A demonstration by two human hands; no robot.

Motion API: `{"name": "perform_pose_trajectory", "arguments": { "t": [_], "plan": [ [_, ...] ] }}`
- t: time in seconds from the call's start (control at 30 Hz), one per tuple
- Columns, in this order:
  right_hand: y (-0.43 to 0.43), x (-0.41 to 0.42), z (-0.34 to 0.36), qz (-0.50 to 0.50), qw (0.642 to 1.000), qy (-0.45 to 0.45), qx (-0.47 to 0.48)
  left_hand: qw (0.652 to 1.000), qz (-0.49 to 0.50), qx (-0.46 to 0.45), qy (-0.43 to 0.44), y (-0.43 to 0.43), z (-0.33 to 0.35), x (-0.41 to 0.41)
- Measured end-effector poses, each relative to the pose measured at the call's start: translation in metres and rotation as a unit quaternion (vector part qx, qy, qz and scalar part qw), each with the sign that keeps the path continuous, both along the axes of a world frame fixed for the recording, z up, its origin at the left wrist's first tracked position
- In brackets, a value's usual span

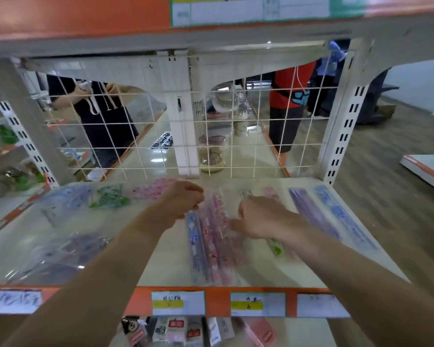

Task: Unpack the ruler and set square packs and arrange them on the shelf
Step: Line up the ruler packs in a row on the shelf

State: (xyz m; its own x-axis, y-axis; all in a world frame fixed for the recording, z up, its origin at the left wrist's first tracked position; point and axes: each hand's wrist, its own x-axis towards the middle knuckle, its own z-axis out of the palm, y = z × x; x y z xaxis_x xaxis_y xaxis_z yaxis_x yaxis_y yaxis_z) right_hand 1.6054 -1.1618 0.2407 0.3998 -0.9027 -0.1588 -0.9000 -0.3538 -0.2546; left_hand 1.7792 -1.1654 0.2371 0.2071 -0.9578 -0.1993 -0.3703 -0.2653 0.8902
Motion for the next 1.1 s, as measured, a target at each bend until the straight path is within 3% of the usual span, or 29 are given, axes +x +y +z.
{"name": "perform_pose_trajectory", "arguments": {
  "t": [0.23,0.5,0.67,0.77,0.87,1.0,1.1],
  "plan": [
    [0.010,0.051,-0.013,0.041,0.996,0.072,-0.036,0.991,0.067,0.010,0.119,0.007,0.001,0.004],
    [0.009,0.046,-0.020,0.022,0.999,0.045,0.002,0.972,0.128,0.037,0.193,0.002,0.000,-0.008],
    [0.010,0.042,-0.021,0.006,0.999,0.032,0.015,0.981,0.111,0.042,0.153,0.002,-0.014,-0.001],
    [0.009,0.039,-0.022,-0.006,1.000,0.001,0.013,0.989,0.040,0.058,0.130,0.008,-0.021,-0.002],
    [0.009,0.037,-0.025,-0.004,1.000,-0.001,0.001,0.997,-0.001,0.056,0.047,0.013,-0.022,-0.008],
    [0.008,0.033,-0.027,-0.003,1.000,-0.020,0.015,0.998,0.019,0.002,-0.059,0.008,-0.019,-0.003],
    [0.009,0.029,-0.026,0.002,0.999,-0.038,0.015,0.996,0.059,-0.030,-0.054,0.004,-0.016,0.005]
  ]
}}
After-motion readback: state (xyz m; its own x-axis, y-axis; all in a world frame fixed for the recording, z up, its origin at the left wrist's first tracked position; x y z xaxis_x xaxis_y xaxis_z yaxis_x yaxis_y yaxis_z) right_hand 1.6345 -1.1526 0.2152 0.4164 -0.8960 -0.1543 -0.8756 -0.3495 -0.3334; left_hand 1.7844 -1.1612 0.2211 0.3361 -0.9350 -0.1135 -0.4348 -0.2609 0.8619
